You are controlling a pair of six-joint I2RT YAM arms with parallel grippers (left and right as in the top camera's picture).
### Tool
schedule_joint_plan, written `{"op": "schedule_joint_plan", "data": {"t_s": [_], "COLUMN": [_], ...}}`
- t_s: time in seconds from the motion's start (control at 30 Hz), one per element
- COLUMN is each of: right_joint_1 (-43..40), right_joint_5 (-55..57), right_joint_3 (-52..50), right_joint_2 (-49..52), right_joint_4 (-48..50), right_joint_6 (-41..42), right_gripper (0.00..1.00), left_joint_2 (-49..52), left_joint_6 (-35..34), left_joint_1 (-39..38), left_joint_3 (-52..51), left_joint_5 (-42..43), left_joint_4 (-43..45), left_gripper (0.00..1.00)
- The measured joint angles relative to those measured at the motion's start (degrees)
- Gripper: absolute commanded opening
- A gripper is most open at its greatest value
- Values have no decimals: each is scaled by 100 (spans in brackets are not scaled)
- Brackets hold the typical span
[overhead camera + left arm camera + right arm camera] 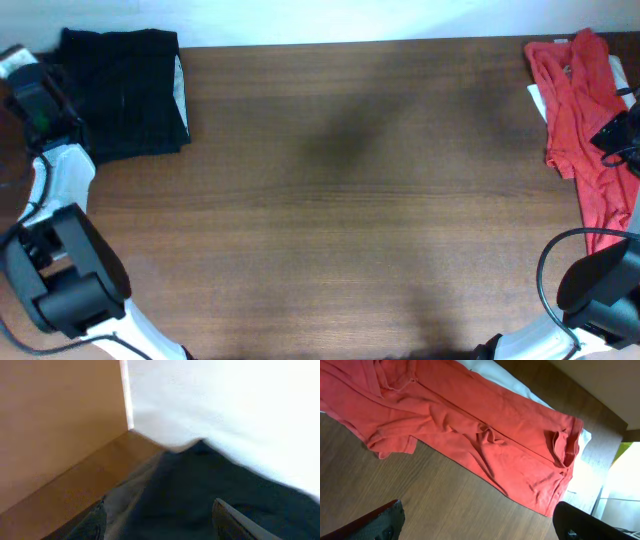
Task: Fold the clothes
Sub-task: 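Drag the folded shorts with the left gripper onto the navy stack, then release the shorts on the stack and pull the left gripper back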
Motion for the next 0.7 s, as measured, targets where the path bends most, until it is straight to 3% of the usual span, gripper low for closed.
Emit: {"op": "schedule_joint_plan", "data": {"t_s": [0.07, 0.13, 0.2, 0.23, 0.37, 0.57, 0.7], "right_joint_1": [0, 0, 0, 0, 0, 0, 0], "right_joint_5": [0, 0, -2, 0, -2, 0, 0], "right_joint_3": [0, 0, 0, 0, 0, 0, 0], "right_joint_2": [0, 0, 0, 0, 0, 0, 0], "right_joint_4": [-2, -2, 0, 0, 0, 2, 0], "right_joint_6": [0, -2, 0, 0, 2, 0, 2], "right_gripper": [98, 99, 98, 98, 98, 98, 98], "left_joint_2": [-179, -232, -188, -129, 249, 549, 732], "left_joint_6": [-2, 0, 17, 46, 61, 63, 63], "left_joint_1": [-107, -175, -199, -205, -205, 236, 553], "left_joint_3": [37, 66, 63, 66, 66, 66, 66], "left_joint_5": [450, 1043, 1370, 1486, 1600, 852, 1012], "left_joint_4": [-240, -675, -1005, -1071, -1556, -2450, -2688], "left_gripper": [66, 54, 26, 22, 27, 26, 26]}}
